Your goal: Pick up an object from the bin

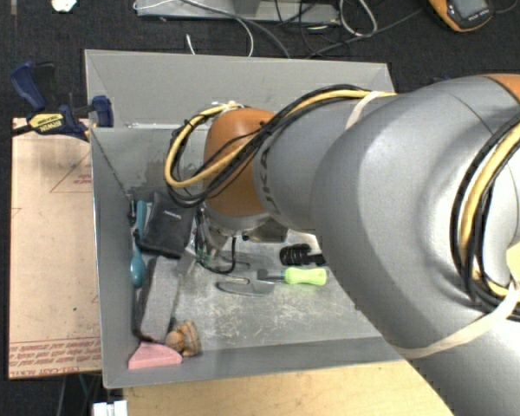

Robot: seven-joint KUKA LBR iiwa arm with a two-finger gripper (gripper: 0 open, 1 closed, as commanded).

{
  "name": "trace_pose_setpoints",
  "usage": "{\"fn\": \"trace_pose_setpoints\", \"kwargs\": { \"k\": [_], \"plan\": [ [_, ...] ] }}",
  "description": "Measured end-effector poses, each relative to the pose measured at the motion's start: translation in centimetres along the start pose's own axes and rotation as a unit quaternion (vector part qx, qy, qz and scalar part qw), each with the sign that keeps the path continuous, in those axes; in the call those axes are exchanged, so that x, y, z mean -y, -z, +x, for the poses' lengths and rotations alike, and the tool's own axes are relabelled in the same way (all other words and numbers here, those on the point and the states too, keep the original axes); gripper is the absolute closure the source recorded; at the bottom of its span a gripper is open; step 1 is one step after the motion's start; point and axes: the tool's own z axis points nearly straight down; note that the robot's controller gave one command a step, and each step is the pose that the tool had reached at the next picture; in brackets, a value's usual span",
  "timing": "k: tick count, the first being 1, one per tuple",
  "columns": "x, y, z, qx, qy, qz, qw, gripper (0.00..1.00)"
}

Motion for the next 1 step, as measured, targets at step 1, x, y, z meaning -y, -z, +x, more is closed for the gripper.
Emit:
{"fn": "trace_pose_setpoints", "kwargs": {
  "k": [1],
  "plan": [
    [0.06,1.03,0.03,-0.0005,0.001,0.001,1.0000,1.00]
  ]
}}
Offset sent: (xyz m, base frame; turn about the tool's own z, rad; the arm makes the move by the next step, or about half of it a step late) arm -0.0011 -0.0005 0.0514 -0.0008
